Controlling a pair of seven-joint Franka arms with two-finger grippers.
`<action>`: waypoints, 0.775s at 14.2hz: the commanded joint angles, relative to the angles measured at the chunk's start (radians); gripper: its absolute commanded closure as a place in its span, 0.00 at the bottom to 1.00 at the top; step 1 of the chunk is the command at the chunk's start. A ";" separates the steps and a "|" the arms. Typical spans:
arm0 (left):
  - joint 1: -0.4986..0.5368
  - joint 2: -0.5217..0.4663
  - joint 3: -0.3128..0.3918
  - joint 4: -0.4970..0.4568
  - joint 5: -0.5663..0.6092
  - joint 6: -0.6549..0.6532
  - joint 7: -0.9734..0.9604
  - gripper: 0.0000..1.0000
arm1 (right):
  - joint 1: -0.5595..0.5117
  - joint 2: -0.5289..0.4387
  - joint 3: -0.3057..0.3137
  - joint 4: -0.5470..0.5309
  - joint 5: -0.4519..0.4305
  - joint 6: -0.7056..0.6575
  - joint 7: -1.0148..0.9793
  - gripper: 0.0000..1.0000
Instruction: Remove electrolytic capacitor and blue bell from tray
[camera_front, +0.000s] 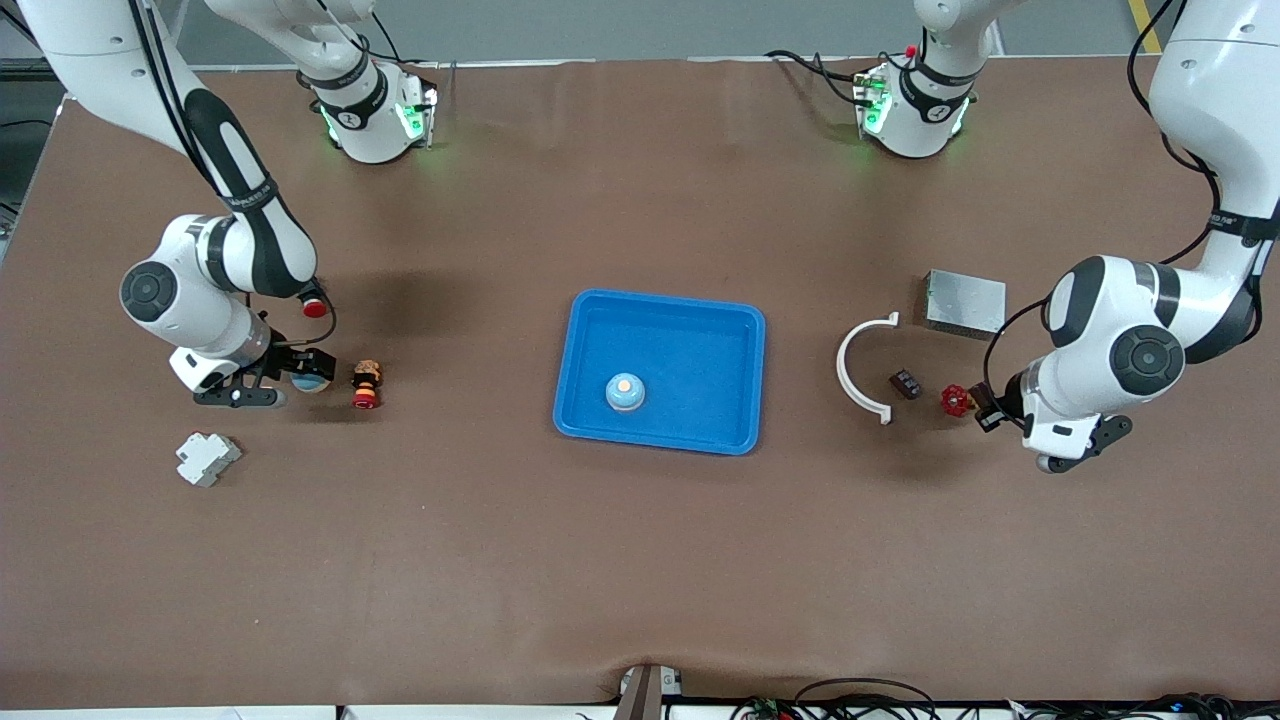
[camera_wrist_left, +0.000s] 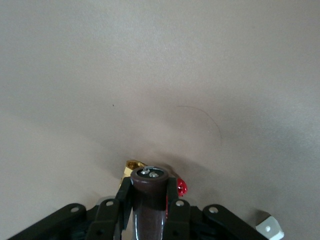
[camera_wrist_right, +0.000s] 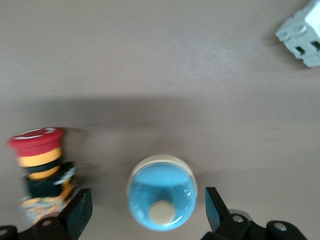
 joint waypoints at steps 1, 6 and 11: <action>0.009 -0.008 -0.002 -0.025 0.016 0.045 -0.003 1.00 | 0.050 -0.106 0.008 0.037 0.014 -0.173 0.088 0.00; 0.023 0.018 -0.004 -0.020 0.016 0.102 -0.004 1.00 | 0.227 -0.183 0.011 0.077 0.017 -0.283 0.417 0.00; -0.041 0.167 -0.002 0.148 0.016 0.103 -0.033 1.00 | 0.490 -0.162 0.010 0.201 0.017 -0.294 0.907 0.00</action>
